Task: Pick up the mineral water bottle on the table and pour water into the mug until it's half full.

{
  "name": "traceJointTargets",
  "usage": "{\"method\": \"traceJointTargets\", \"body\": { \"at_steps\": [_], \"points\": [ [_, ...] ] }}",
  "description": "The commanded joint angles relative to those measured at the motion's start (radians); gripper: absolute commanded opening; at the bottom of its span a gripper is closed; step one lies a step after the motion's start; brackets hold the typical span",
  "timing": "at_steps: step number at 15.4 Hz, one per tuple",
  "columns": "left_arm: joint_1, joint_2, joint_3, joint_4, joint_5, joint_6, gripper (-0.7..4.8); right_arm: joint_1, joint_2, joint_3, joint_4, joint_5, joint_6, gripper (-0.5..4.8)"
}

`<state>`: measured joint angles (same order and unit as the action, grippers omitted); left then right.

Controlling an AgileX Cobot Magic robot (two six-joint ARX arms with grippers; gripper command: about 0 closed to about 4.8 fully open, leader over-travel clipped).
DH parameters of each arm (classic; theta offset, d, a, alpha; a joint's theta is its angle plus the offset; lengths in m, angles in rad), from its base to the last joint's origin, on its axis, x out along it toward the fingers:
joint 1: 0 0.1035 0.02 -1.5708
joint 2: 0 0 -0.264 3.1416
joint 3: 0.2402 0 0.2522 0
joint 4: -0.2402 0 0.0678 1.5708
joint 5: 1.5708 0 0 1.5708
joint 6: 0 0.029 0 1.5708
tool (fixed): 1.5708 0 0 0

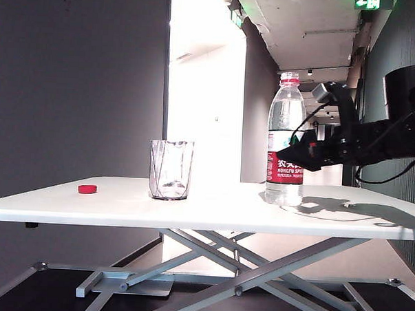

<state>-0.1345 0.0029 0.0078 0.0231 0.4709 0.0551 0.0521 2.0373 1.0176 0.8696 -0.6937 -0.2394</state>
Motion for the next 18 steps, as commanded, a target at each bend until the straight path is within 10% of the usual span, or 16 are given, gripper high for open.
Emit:
{"method": "traceJointTargets", "body": {
  "at_steps": [1,3,18],
  "points": [
    [0.000,0.001,0.002,0.000,-0.005,0.013,0.57,0.018,0.015,0.035,0.021,-0.008,0.004,4.79],
    [0.000,0.001,0.002,0.000,-0.008,0.024,-0.06,0.027,0.030,0.057,0.020,-0.004,0.004,4.79],
    [0.000,0.001,0.002,-0.001,-0.047,0.023,-0.06,0.031,0.063,0.134,0.016,0.030,0.053,4.18]
  ]
}}
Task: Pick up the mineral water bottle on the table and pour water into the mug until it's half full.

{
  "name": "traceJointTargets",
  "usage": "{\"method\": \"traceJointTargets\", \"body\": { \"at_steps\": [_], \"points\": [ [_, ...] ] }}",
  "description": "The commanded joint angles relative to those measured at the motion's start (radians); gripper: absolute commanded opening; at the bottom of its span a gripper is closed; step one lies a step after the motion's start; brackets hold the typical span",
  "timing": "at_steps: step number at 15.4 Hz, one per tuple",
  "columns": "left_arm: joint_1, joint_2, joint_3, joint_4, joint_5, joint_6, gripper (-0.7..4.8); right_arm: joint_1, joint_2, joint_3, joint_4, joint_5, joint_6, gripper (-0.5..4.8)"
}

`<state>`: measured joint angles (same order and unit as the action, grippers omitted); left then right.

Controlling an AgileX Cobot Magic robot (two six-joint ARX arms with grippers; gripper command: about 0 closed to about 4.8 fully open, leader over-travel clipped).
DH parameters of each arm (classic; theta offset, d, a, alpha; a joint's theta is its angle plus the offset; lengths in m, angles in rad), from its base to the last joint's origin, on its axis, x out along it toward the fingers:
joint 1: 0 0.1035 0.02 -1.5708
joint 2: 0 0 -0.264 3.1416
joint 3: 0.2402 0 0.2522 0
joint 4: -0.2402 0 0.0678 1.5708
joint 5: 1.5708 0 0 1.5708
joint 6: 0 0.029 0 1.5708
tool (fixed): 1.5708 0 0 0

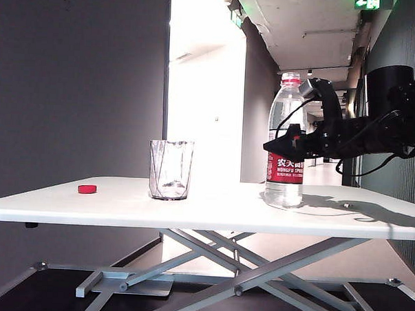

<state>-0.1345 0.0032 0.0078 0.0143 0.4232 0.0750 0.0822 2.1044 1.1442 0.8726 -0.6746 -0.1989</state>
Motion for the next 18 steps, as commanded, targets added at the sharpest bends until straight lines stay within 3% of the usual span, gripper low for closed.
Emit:
{"method": "traceJointTargets", "body": {
  "at_steps": [1,2,5,8,9,18],
  "points": [
    [0.000,0.000,0.002,0.008,0.000,0.003,-0.06,0.001,-0.005,0.007,0.001,0.022,0.016,4.16],
    [0.000,0.000,0.002,0.008,0.000,0.003,-0.06,0.001,-0.005,0.007,-0.011,0.026,0.024,4.08],
    [0.000,0.000,0.002,0.008,0.000,0.003,-0.06,0.002,-0.005,0.007,-0.035,0.022,0.024,3.05],
    [0.000,0.000,0.002,0.008,0.000,0.003,-0.06,0.003,-0.005,0.007,-0.035,0.020,0.024,2.87],
    [0.000,0.000,0.002,0.008,0.000,0.003,-0.06,0.003,-0.005,0.007,-0.035,0.018,0.027,2.49],
    [0.000,0.000,0.002,0.008,0.001,0.003,-0.06,0.008,-0.044,0.007,-0.034,0.018,0.043,2.41]
  ]
}}
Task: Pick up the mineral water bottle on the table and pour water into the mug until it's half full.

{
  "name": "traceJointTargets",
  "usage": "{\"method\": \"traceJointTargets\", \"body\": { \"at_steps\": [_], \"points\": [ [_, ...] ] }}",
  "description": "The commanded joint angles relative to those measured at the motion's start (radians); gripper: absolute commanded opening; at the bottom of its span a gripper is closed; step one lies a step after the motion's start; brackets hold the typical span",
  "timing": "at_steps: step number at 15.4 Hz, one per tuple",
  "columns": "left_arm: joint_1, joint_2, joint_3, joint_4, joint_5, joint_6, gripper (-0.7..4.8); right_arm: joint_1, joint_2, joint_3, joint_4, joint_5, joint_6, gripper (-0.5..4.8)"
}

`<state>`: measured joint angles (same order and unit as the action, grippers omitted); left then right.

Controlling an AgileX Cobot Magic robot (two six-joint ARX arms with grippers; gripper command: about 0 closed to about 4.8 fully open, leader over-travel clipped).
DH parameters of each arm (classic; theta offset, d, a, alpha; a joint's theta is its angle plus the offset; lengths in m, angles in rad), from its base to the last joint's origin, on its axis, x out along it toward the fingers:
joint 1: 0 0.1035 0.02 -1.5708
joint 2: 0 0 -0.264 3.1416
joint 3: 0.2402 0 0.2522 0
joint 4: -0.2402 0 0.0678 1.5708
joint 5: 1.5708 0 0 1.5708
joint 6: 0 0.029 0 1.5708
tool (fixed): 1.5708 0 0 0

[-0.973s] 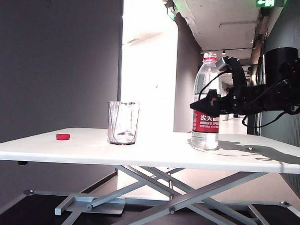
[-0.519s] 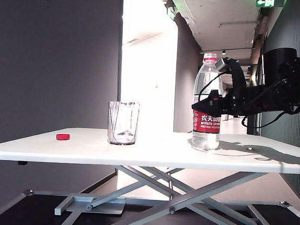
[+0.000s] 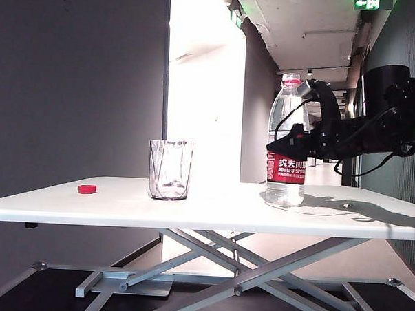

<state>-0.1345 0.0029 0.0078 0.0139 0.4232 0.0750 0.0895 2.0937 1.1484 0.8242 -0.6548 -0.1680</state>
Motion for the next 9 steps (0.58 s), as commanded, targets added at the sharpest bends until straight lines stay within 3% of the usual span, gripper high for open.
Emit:
{"method": "traceJointTargets", "body": {
  "at_steps": [1,7,9],
  "points": [
    [0.000,0.001,0.002,0.009,0.001,0.003,-0.06,0.002,-0.045,0.003,0.010,-0.002,0.012,2.41],
    [-0.002,0.001,0.002,0.010,0.007,-0.002,-0.06,0.079,-0.073,0.006,-0.013,0.077,-0.024,2.40],
    [-0.001,0.001,0.002,0.010,0.007,-0.003,-0.06,0.133,-0.073,0.008,-0.019,0.161,-0.047,2.40]
  ]
}}
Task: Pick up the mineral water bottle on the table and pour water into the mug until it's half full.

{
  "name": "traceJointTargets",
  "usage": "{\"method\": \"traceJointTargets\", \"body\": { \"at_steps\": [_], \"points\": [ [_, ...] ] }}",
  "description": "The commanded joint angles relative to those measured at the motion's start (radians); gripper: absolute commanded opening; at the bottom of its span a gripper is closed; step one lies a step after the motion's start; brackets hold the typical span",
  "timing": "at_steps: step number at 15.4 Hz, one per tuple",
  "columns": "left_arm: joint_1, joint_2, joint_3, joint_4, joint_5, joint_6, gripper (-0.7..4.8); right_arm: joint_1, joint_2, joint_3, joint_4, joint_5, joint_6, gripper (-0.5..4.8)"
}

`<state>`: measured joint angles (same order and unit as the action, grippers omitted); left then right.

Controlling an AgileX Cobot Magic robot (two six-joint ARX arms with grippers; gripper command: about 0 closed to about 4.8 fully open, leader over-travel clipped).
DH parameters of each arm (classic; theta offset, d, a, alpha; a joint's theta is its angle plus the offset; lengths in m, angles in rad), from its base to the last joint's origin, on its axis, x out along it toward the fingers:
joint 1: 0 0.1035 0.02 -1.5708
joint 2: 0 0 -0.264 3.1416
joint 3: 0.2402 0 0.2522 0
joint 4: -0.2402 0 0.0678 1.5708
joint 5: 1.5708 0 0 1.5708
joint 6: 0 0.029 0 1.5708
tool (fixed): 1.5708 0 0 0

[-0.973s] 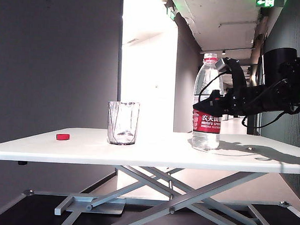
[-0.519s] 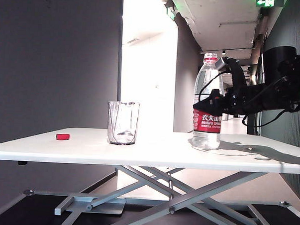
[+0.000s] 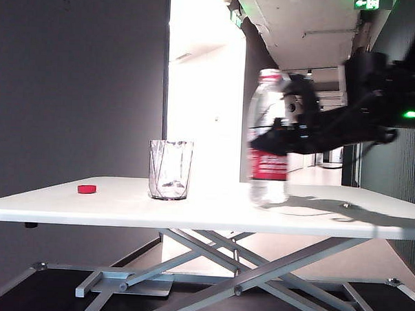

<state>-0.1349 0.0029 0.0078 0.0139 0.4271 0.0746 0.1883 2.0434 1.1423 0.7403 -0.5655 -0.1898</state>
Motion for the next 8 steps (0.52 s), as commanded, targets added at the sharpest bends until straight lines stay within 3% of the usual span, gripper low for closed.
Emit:
{"method": "traceJointTargets", "body": {
  "at_steps": [1,8],
  "points": [
    [-0.001,0.001,0.002,0.010,0.003,-0.004,-0.06,0.055,-0.023,0.014,0.064,0.101,-0.044,2.40],
    [-0.001,0.001,0.002,0.010,0.004,-0.004,-0.06,0.177,-0.023,0.074,-0.082,0.394,-0.228,2.41]
  ]
}}
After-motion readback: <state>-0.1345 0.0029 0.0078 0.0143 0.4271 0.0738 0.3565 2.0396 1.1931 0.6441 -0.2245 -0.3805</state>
